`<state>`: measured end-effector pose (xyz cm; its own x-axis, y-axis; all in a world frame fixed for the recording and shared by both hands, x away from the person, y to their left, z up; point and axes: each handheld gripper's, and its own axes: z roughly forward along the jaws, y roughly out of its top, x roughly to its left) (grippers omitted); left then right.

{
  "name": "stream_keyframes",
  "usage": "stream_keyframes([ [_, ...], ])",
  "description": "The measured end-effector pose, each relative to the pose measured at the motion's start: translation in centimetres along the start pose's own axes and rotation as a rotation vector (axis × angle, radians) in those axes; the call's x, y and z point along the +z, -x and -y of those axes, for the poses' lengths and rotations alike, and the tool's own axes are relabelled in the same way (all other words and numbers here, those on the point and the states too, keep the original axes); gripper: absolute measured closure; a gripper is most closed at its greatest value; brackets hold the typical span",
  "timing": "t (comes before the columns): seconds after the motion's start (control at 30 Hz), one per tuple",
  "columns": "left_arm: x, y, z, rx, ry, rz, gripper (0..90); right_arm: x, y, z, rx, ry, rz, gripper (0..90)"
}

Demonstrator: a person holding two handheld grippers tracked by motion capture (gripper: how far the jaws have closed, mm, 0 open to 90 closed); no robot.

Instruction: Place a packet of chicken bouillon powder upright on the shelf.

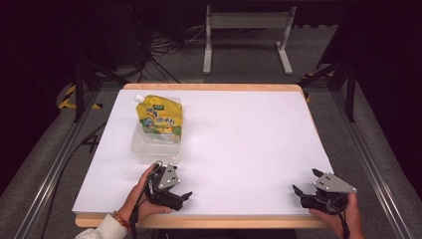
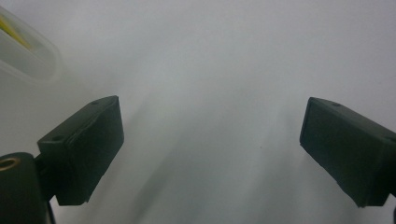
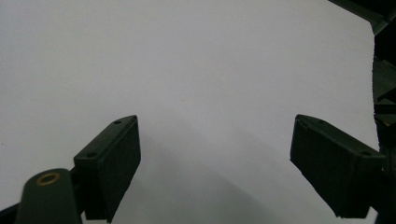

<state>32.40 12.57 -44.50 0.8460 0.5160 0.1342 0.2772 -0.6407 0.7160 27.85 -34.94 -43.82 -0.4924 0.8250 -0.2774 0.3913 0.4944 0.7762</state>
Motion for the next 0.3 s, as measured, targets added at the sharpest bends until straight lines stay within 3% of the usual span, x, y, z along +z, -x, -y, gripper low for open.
stream_keyframes([
  [0.3, 0.24, 0.24, 0.06, 0.004, -0.013, 0.004, 6.8, 0.12, -0.05, -0.09, -0.003, 0.003, -0.001, 16.1],
])
